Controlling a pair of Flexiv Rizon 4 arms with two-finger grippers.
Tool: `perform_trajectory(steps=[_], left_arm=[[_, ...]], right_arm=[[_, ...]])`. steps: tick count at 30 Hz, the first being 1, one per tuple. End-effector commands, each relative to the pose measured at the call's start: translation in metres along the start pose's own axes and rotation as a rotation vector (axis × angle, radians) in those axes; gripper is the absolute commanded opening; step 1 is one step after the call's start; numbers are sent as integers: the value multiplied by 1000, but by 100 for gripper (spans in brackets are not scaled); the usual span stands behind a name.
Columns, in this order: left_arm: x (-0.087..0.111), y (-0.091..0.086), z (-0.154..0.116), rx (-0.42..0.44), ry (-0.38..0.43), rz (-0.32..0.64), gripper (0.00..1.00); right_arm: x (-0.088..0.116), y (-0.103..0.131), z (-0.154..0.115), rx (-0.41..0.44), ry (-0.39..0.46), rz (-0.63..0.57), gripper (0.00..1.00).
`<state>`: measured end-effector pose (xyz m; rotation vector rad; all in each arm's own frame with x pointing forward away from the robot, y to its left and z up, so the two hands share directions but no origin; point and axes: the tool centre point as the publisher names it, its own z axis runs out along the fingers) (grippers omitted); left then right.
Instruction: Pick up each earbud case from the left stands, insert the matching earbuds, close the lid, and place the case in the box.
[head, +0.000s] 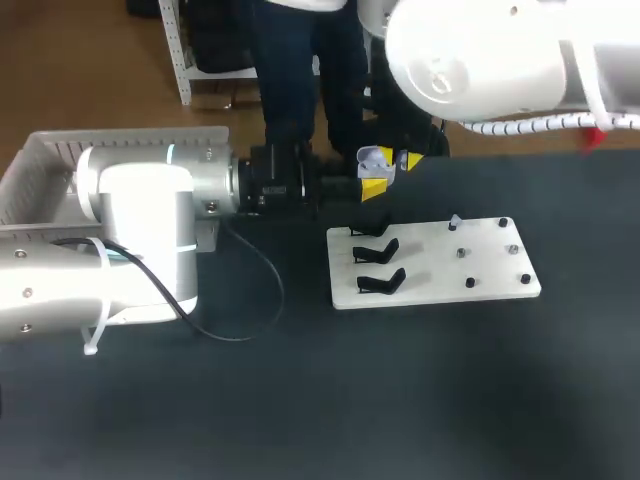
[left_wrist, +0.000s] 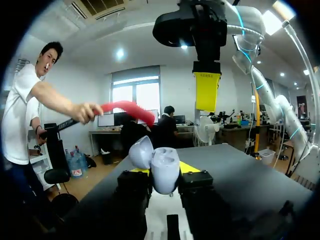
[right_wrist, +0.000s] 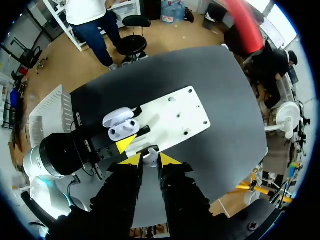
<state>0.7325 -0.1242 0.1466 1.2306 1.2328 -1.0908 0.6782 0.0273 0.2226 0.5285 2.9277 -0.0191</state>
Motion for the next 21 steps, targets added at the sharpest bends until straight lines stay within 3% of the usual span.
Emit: perform_trajectory(steps=[1,21], left_arm=[[1,0,0,-2,-5,3,0],[1,0,0,-2,-5,3,0]], right_arm=[[-8,6,-1,45,33,-14,0],[-19,29,6,69,23,-67,0]])
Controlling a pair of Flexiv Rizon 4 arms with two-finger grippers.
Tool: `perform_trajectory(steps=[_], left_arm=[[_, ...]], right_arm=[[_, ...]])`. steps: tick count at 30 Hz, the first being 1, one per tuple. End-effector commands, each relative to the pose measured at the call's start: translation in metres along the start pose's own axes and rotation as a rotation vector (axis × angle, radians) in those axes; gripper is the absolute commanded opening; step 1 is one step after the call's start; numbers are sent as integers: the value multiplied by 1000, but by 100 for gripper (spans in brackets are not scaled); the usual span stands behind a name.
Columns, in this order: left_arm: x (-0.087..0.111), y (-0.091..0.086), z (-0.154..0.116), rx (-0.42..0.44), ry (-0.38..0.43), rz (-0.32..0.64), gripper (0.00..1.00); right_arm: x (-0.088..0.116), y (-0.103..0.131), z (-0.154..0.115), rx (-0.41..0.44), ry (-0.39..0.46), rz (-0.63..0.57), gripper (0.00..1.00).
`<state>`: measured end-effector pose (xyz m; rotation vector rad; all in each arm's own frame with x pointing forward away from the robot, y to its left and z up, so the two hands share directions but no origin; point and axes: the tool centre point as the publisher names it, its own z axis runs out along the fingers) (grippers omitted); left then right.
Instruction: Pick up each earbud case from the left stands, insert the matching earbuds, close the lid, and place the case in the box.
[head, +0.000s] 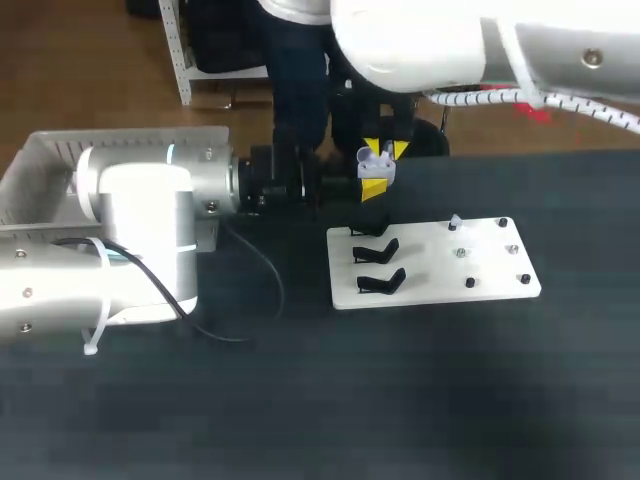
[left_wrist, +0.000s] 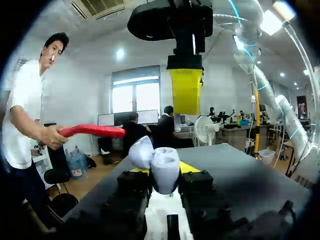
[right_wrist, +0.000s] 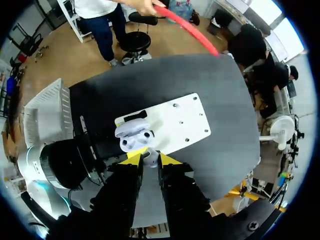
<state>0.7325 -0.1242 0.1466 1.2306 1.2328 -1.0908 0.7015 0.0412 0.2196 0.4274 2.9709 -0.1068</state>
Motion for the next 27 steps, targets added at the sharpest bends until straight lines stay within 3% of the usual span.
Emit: perform_trajectory(steps=[1,27], left_arm=[[1,0,0,-2,-5,3,0],[1,0,0,-2,-5,3,0]], right_arm=[[-4,8,-1,13,5,11,0],[-11,6,15,4,19,41,0]])
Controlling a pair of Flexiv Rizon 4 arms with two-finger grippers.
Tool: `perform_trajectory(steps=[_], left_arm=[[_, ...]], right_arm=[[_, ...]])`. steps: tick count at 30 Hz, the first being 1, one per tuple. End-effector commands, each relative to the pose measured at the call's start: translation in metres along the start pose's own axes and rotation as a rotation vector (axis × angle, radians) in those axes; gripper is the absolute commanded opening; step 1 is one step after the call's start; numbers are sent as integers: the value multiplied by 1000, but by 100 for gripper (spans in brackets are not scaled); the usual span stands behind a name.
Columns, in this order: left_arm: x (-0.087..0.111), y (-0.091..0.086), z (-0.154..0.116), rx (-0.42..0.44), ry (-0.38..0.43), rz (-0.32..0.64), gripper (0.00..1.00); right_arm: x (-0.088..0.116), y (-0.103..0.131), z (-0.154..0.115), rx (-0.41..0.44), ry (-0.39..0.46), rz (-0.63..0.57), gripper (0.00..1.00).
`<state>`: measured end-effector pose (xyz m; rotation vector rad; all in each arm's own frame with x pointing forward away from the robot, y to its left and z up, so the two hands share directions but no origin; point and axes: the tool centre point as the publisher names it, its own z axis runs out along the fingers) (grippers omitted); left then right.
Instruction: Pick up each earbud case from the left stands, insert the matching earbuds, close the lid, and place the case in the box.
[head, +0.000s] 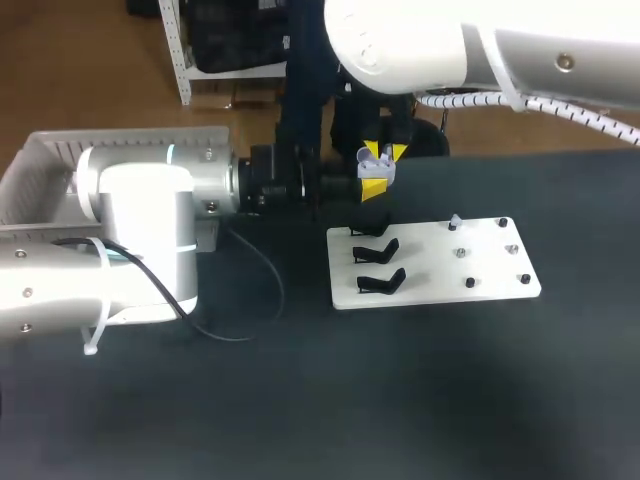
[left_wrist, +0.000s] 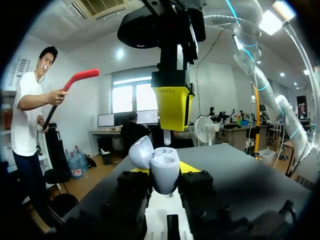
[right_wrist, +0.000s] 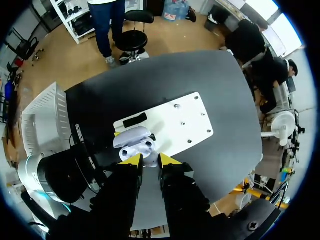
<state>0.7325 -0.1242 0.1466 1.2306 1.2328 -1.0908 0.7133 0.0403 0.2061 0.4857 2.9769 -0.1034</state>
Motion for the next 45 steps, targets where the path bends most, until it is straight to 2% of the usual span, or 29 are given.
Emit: perform_trajectory(steps=[1,42,43,44,45], left_arm=[[1,0,0,-2,-5,3,0],[1,0,0,-2,-5,3,0],[1,0,0,-2,-5,3,0],[1,0,0,-2,-5,3,0],[1,0,0,-2,-5,3,0]], right_arm=[[-2,4,1,2,3,5,0],[-6,7,24,-3,42,27,0],[-5,7,24,-4,43,28,1],[-4,6,23,-6,45,27,15],[-3,6,22,-9,45,23,24]])
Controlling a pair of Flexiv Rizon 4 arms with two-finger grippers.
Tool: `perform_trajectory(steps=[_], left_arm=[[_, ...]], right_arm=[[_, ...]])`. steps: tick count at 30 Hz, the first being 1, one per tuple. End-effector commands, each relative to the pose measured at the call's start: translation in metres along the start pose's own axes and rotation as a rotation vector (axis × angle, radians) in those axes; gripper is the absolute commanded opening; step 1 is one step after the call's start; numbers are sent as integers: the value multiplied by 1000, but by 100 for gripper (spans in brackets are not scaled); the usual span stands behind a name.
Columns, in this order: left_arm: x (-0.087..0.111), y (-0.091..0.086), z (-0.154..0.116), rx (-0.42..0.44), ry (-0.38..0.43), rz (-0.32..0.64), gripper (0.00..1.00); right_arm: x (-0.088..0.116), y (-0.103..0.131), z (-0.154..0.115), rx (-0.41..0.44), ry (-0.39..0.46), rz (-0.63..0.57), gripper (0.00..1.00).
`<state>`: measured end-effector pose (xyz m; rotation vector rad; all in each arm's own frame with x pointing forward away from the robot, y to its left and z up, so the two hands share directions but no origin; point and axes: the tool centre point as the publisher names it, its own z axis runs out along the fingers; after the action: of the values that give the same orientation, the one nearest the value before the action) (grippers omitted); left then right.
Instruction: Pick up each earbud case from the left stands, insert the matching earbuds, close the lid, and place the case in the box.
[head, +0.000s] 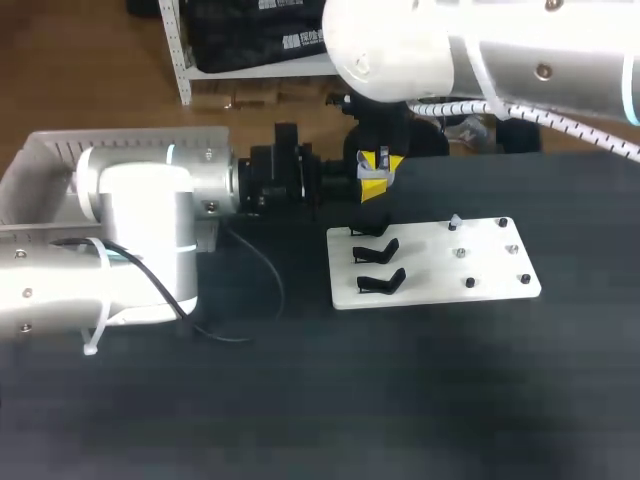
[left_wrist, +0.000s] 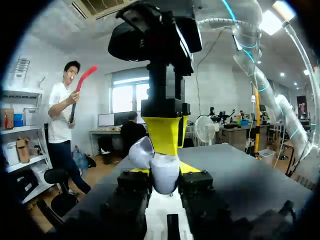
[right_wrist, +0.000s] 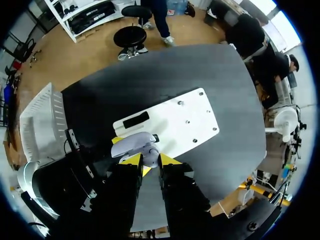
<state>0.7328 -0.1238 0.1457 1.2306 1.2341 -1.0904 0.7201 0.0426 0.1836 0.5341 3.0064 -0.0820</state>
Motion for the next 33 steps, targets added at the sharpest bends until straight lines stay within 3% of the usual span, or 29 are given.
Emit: perform_trajectory(steps=[1,6,8,10,11,12,13,24,31,33], left_arm=[[0,0,0,-2,-5,4,0],[0,0,0,-2,-5,4,0],[0,0,0,-2,-5,4,0],[0,0,0,-2,-5,4,0],[0,0,0,-2,-5,4,0],[0,0,0,-2,-5,4,0],[0,0,0,-2,-5,4,0],[0,0,0,-2,-5,4,0],[0,0,0,-2,-5,4,0],[0,0,0,-2,-5,4,0]], right_arm=[[0,0,-2,-5,4,-6,30],[11,-9,-14,-41,-16,-45,75],[19,-16,-21,-79,-40,-89,67],[25,-26,-27,-132,-61,-138,72],[27,-33,-29,-163,-79,-155,80],[29,-39,-31,-183,-96,-166,98],[30,-45,-32,-208,-113,-183,100],[13,-103,-26,-328,-254,-168,100],[-6,-113,0,-314,-297,-149,100],[-14,-113,11,-323,-275,-131,100]])
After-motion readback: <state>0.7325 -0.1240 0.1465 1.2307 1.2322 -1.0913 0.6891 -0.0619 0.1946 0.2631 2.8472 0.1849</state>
